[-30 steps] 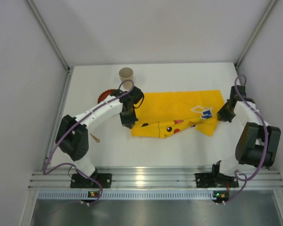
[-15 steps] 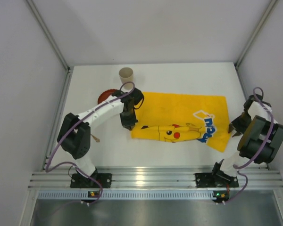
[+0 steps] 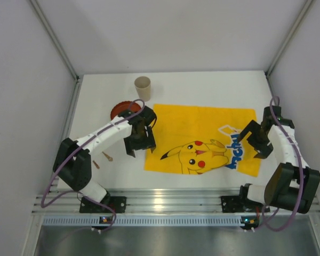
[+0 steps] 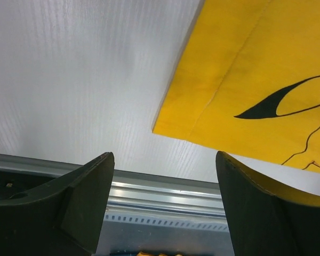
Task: Set the dinner table for one person
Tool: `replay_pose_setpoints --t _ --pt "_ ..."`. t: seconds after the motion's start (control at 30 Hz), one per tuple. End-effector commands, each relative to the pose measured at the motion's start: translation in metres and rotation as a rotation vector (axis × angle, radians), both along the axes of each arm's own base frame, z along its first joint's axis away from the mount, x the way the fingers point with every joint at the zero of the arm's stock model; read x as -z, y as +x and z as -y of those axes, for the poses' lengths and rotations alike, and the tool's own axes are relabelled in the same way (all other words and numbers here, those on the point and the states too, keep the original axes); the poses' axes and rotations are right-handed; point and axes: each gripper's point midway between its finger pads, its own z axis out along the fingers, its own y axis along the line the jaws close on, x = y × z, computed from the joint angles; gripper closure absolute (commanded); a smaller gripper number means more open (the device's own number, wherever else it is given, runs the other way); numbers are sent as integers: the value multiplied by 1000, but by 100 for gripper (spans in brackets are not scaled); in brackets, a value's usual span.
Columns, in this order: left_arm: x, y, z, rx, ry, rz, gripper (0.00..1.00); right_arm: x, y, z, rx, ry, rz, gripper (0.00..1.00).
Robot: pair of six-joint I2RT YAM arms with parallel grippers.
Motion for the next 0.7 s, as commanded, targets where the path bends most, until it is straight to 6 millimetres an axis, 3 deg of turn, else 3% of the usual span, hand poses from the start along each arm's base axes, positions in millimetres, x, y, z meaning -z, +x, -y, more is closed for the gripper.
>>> replay_pose_setpoints --t 0.0,0.2,0.23,0.37,0.6,0.67 --pt "-14 -5 2 -25 -17 38 18 8 -28 -5 18 5 -57 0" --pt "-13 -6 3 -3 -6 59 22 20 -55 -17 32 27 -67 7" --pt "-13 -7 2 6 -9 61 23 29 -65 -21 48 41 -92 9" --pt "-12 -9 4 39 -34 73 24 19 -60 -24 87 33 -25 31" --pt "-3 -23 -4 78 -39 50 25 43 -54 -23 147 28 -20 37" --pt "-5 -27 -6 79 -52 60 26 52 -57 -25 176 38 -30 47"
